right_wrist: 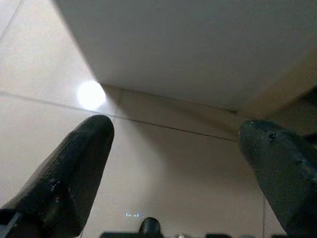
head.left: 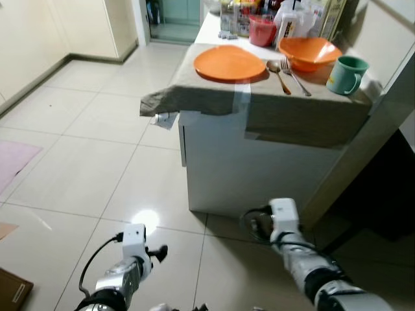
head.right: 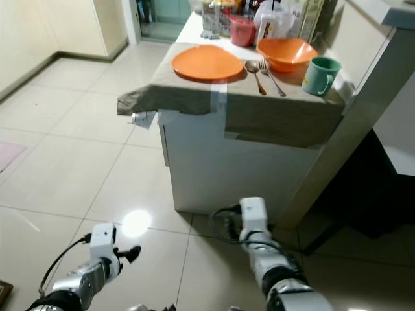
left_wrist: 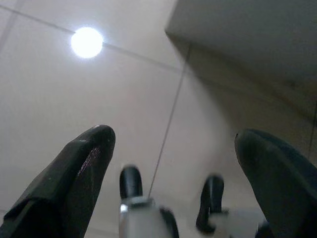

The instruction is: Setting the table

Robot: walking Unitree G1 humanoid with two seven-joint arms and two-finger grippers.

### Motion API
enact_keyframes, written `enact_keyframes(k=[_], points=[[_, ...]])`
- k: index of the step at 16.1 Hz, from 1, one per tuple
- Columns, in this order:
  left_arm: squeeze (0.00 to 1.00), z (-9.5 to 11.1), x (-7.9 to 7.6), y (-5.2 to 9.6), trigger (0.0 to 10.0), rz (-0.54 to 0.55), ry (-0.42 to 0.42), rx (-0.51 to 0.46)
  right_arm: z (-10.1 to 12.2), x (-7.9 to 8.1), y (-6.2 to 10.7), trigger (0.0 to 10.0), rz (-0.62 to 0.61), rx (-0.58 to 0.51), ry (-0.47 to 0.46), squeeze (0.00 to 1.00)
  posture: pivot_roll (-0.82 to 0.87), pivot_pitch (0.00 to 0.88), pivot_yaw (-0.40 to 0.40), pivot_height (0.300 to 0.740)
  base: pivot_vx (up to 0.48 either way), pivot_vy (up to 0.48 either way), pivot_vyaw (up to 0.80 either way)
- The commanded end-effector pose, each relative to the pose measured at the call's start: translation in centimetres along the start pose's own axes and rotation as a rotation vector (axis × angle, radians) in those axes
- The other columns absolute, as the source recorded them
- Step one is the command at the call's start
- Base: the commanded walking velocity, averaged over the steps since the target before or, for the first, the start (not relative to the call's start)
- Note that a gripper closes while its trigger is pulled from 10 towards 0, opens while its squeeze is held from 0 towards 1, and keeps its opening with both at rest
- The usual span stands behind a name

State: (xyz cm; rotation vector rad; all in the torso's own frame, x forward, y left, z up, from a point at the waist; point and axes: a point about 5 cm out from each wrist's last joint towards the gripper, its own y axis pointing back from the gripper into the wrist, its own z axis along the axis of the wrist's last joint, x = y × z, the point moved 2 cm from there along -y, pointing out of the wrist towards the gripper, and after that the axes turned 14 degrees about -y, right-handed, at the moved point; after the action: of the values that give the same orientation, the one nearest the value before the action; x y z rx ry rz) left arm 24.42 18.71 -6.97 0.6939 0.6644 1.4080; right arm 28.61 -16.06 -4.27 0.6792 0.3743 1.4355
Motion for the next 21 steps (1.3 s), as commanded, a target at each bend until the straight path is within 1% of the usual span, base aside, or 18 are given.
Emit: enact_keyframes(k=[1,2,3,4,5,6,7,8,9,10,11,12,13,14,16,18,19,21], points=[[0.0,1.6,1.1,0.1,10.0,0.055,0.032,-0.092,0.0,-1.1,0.1,10.0,-0.037,-0.009,0.023,0.0,-0.06,0.0,0.002,0.727,0.0,0.0,0.0],[0.0,3.1,1.7,0.3,10.0,0.074,0.055,-0.182,0.8,-1.0,0.2,10.0,-0.012,-0.066,0.048,0.0,-0.05,0.0,0.0,0.727,0.0,0.0,0.0],[0.0,4.2,2.2,0.5,10.0,0.097,0.027,-0.237,1.7,-0.6,0.1,10.0,0.01,-0.114,0.047,0.0,-0.05,0.0,0.0,0.727,0.0,0.0,0.0],[0.0,8.1,3.0,1.6,10.0,0.114,-0.021,-0.433,5.5,1.4,0.2,10.0,0.11,-0.298,0.059,0.0,-0.06,0.0,0.001,0.727,0.0,0.0,0.0],[0.0,12.8,2.7,4.2,10.0,0.094,-0.063,-0.665,10.3,3.7,1.4,10.0,0.215,-0.535,0.083,0.0,-0.06,0.0,0.004,0.727,0.0,0.0,0.0],[0.0,16.1,1.5,7.3,10.0,0.058,-0.121,-0.832,13.8,4.8,3.2,10.0,0.258,-0.72,0.083,0.0,-0.06,0.0,0.005,0.727,0.0,0.0,0.0],[0.0,16.8,1.3,8.0,10.0,0.062,-0.132,-0.867,14.2,4.9,3.6,10.0,0.256,-0.748,0.089,0.0,-0.06,0.0,0.006,0.727,0.0,0.0,0.0],[0.0,18.0,1.0,9.3,10.0,0.06,-0.167,-0.965,14.5,4.5,3.9,10.0,0.223,-0.782,0.079,0.0,-0.06,0.0,0.009,0.727,0.0,0.0,0.0],[0.0,17.9,1.2,9.3,10.0,0.068,-0.164,-0.975,14.1,4.4,3.7,10.0,0.217,-0.771,0.08,0.0,-0.06,0.0,0.012,0.727,0.0,0.0,0.0],[0.0,17.1,1.7,9.6,10.0,0.089,-0.171,-0.977,13.2,3.9,3.7,10.0,0.206,-0.743,0.059,0.0,-0.07,0.0,0.014,0.727,0.0,0.0,0.0],[0.0,16.4,2.1,10.2,10.0,0.103,-0.181,-0.978,12.7,3.5,4.1,10.0,0.213,-0.748,0.062,0.0,-0.07,0.0,0.015,0.727,0.0,0.0,0.0],[0.0,14.8,2.3,11.7,10.0,0.095,-0.139,-0.937,12.0,3.1,6.1,10.0,0.261,-0.77,0.084,0.0,-0.07,0.0,0.025,0.727,0.0,0.0,0.0],[0.0,14.2,2.1,12.2,10.0,0.09,-0.128,-0.912,11.7,3.1,6.9,10.0,0.277,-0.773,0.095,0.0,-0.08,0.0,0.023,0.727,0.0,0.0,0.0],[0.0,14.0,1.3,12.2,10.0,0.065,-0.124,-0.882,11.6,3.1,7.6,10.0,0.28,-0.783,0.108,0.0,-0.08,0.0,0.024,0.727,0.0,0.0,0.0],[0.0,15.8,-0.1,10.8,10.0,0.017,-0.134,-0.894,12.0,3.9,6.9,10.0,0.297,-0.788,0.095,0.0,-0.09,0.0,0.032,0.727,0.0,0.0,0.0],[0.0,16.6,-0.4,10.6,10.0,-0.001,-0.156,-0.902,12.5,4.7,6.7,10.0,0.309,-0.798,0.098,0.0,-0.09,0.0,0.037,0.727,0.0,0.0,0.0],[0.0,16.9,-0.5,10.8,10.0,-0.011,-0.159,-0.901,12.6,5.1,6.6,10.0,0.315,-0.777,0.104,0.0,-0.09,0.0,0.038,0.727,0.0,0.0,0.0],[0.0,16.9,-0.5,10.9,10.0,-0.014,-0.149,-0.882,12.4,4.9,6.5,10.0,0.304,-0.748,0.1,0.0,-0.09,0.0,0.04,0.727,0.0,0.0,-0.72]])
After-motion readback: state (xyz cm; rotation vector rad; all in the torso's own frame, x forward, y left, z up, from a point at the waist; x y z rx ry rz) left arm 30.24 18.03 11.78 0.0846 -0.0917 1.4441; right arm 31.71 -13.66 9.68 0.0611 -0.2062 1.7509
